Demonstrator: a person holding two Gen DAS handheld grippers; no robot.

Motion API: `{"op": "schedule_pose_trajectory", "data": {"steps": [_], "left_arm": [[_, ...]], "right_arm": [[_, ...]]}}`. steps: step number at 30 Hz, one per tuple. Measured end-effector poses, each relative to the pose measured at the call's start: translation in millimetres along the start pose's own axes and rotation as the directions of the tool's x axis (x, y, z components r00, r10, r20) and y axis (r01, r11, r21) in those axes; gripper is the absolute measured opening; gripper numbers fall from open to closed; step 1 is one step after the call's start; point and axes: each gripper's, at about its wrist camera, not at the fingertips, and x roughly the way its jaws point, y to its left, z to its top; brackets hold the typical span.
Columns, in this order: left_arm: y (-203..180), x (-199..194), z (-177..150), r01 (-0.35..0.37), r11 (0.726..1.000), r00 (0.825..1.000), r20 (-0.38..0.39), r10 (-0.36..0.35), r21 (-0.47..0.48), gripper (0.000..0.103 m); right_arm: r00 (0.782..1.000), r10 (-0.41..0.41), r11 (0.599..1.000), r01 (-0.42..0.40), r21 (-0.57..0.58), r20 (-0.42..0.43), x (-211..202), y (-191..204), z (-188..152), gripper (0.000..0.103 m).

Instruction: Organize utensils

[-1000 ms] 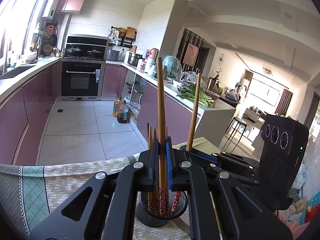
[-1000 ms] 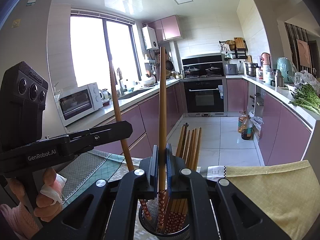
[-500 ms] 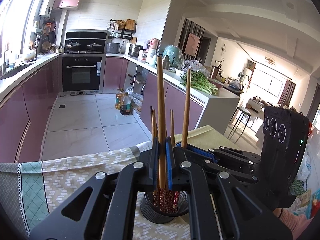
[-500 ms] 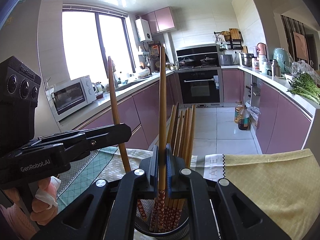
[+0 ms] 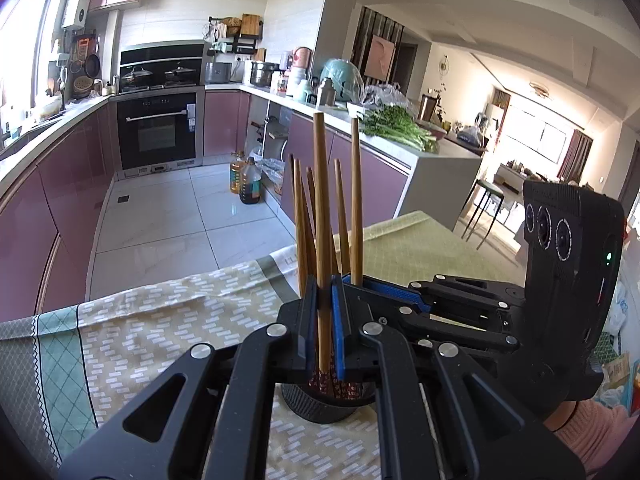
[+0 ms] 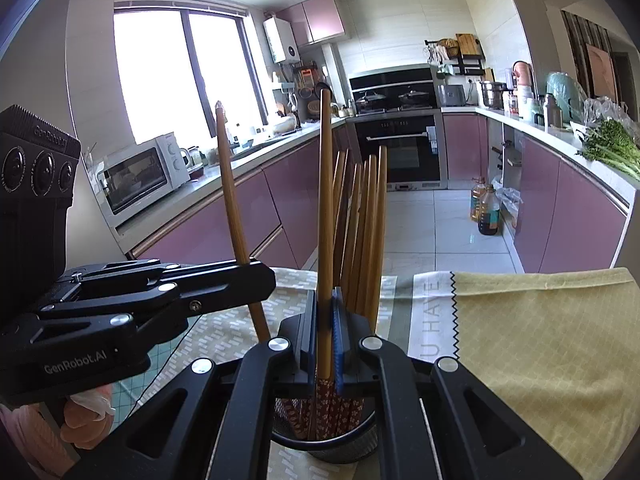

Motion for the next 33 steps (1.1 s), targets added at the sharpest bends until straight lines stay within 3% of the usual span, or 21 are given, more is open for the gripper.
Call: {"op": "schedule_pose_trajectory", "data": {"steps": [8, 18, 25, 30, 33], "left_arm": [[5, 20, -6, 0.003, 1.000, 0.999, -0.055, -0.004, -0.001, 0.008], [15, 13, -17, 0.015, 1.000, 0.999, -0.035, -0.015, -0.019, 0.012], [32, -31, -36, -0.026, 0.999, 0.999, 0.045, 0.027, -0.029, 0.029], [49, -67, -61, -0.133, 0.989, 0.987, 0.086, 0.138, -0.063, 0.040], [59, -83, -77, -0.189, 0.978, 0.976, 0.095, 0.197, -0.084, 0.053]], "right_arm": [[0.999, -0.010, 1.000, 0.011, 0.024, -0.031, 7, -6, -2, 0.008], [1.000, 0.002, 0.999, -0.001, 0.039, -0.030, -2, -9, -8, 0.011], [0.999, 0.044, 0.999, -0.044, 0.009, 0.007, -28, 2, -14, 0.027], [0.993, 0.117, 0.992, -0.117, -0.045, -0.009, -41, 24, -28, 0.039], [0.988, 0.145, 0.987, -0.149, -0.058, -0.061, -34, 37, -43, 0.044]]}}
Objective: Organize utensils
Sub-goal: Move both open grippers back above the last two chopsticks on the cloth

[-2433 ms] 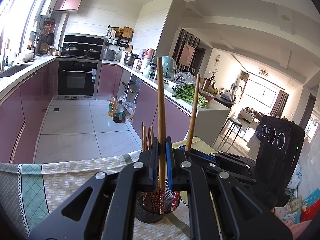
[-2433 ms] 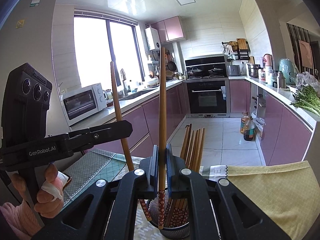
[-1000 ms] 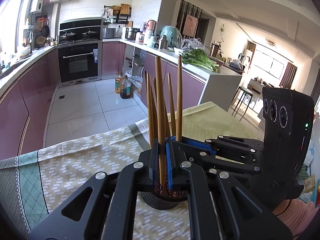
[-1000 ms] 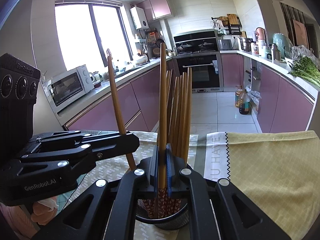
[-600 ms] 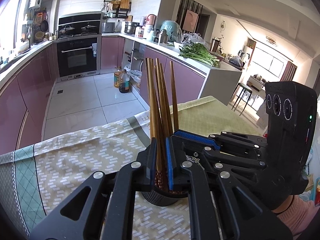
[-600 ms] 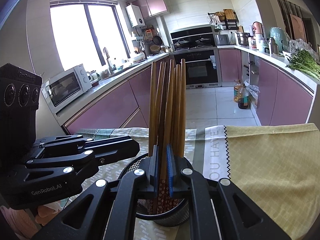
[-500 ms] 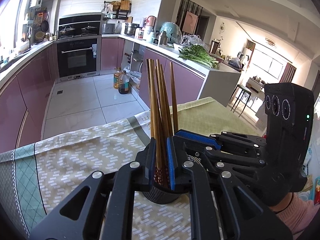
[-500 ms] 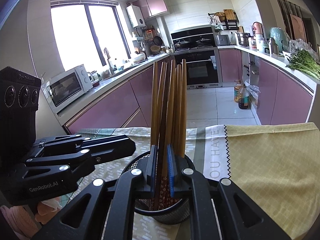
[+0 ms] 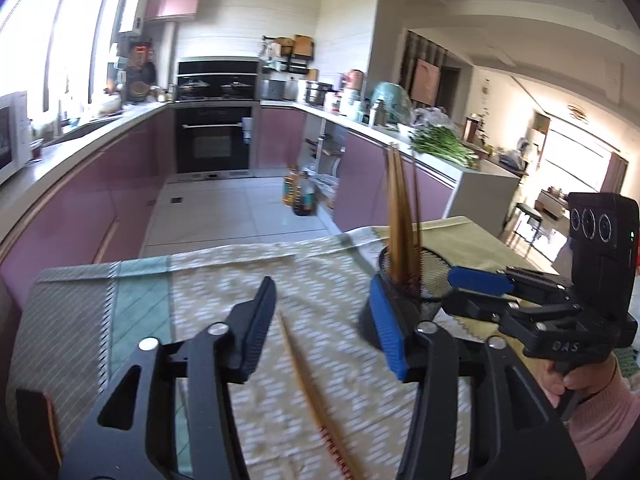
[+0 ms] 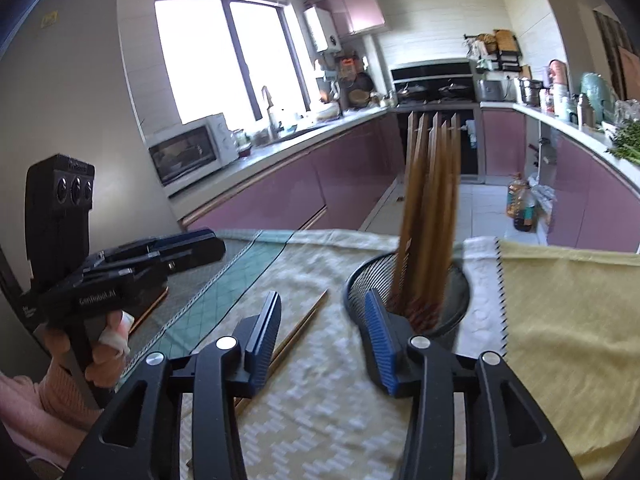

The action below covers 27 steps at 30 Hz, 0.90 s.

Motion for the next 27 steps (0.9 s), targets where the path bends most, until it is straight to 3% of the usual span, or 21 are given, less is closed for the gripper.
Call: {"op": "schedule_pose_trajectory", "data": {"steps": [9, 18, 27], "left_arm": [[28, 0, -51, -0.143, 0.990, 0.986, -0.089, 0.141, -0.016, 0.082], [46, 11, -81, -0.181, 0.982, 0.970, -0.177, 0.169, -0.051, 0.083], [47, 14, -86, -0.160, 0.986, 0.970, -0.190, 0.148, -0.051, 0.077]], "right_arm": [[0.979, 0.050, 0.999, -0.050, 0.007, -0.200, 55, 31, -43, 0.045], [0.963, 0.035, 0.999, -0.042, -0.021, -0.268, 69, 51, -57, 0.045], [0.951, -0.004, 0.997, -0.019, -0.071, -0.308, 73, 64, -61, 0.044]]}}
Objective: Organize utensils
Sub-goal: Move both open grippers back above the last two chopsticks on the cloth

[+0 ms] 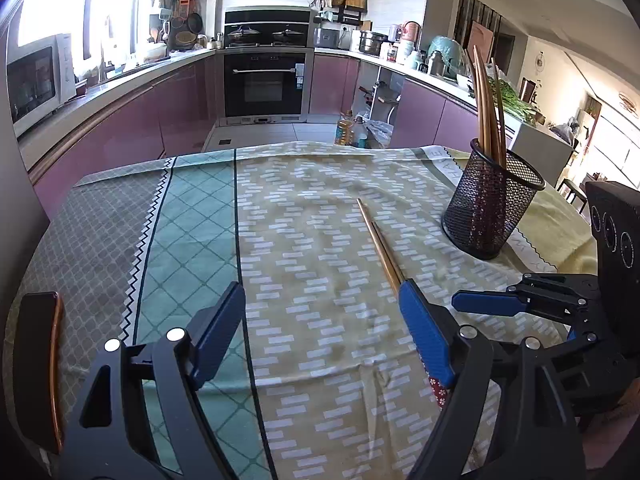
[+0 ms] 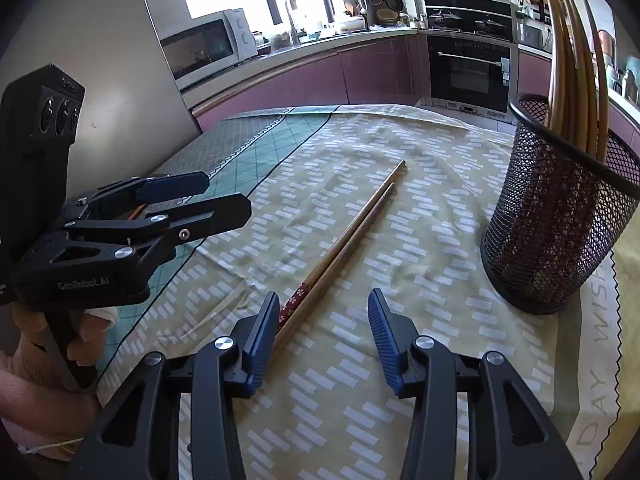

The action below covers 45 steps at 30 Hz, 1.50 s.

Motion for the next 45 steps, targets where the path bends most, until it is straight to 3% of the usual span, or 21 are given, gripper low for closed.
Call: {"op": "schedule_pose_trajectory", "data": {"steps": [11, 20, 29, 38, 45], "left_arm": [[-6, 8, 5, 0.021, 0.999, 1.000, -0.015, -0.021, 0.049, 0.068], [-24, 39, 4, 0.043, 0.988, 0.992, -0.122, -0.025, 0.147, 0.059], [-36, 55, 4, 0.082, 0.978, 0.984, -0.173, -0.048, 0.193, 0.053], [-48, 57, 3, 0.151, 0.969, 0.971, -0.214, -0.109, 0.193, 0.026], [-42, 57, -2, 0.172, 0.979, 0.959, -0.244, -0.141, 0.108, 0.011]], "right_arm": [[0.999, -0.047, 0.999, 0.046, -0.012, -0.029, 4, 2, -1, 0.041], [0.999, -0.032, 0.999, 0.032, 0.014, -0.032, -1, -5, -5, 0.036], [0.999, -0.015, 0.999, 0.016, 0.031, -0.029, -5, -13, -9, 0.036], [1.000, -0.004, 0.999, 0.005, 0.034, -0.024, -8, -14, -12, 0.035], [1.000, 0.004, 0.999, -0.003, 0.045, -0.019, -11, -18, -12, 0.033]]}}
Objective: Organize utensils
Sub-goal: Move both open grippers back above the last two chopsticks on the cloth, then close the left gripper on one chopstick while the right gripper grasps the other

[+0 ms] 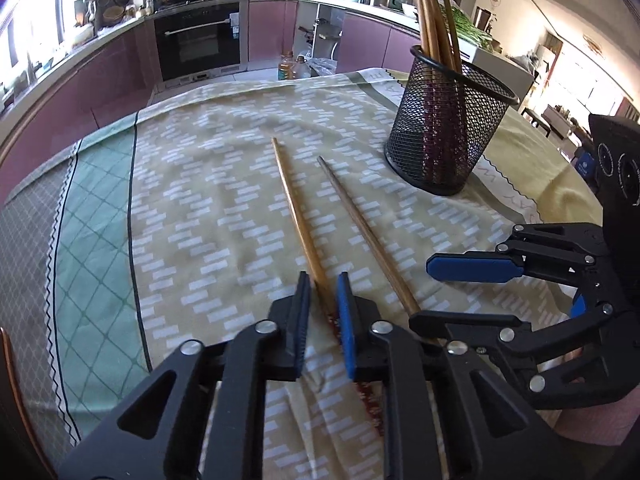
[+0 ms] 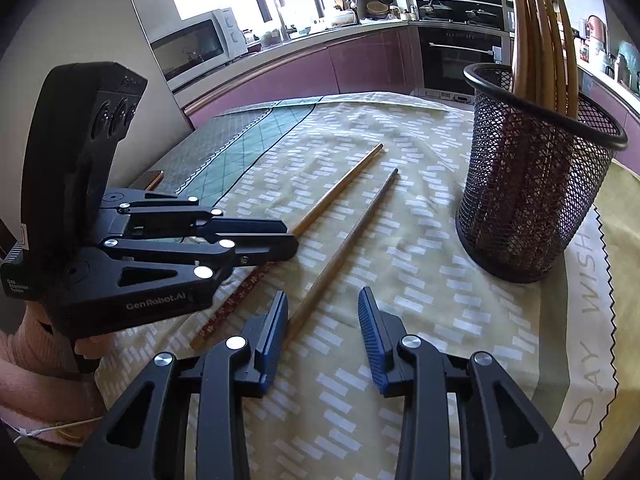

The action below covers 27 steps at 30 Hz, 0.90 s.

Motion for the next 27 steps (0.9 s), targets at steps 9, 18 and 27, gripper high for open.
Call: {"op": "schedule_pose_trajectory", "data": {"steps": [9, 18, 27], "left_arm": [[2, -16, -25, 0.017, 0.994, 1.000, 0.014, -0.015, -0.109, 0.008], [-17, -21, -30, 0.077, 0.994, 0.997, -0.013, -0.079, -0.077, 0.022], [-15, -7, -9, 0.029, 1.000, 0.999, -0.021, -0.029, -0.011, 0.022]], "right_arm": [[1.000, 0.001, 1.000, -0.001, 0.018, 0.000, -2, -5, 0, 0.028], [1.000, -0.009, 1.000, 0.009, 0.018, -0.005, 0, -7, 3, 0.025], [1.000, -0.024, 0.999, 0.024, 0.032, -0.010, 5, -11, 11, 0.025]]}}
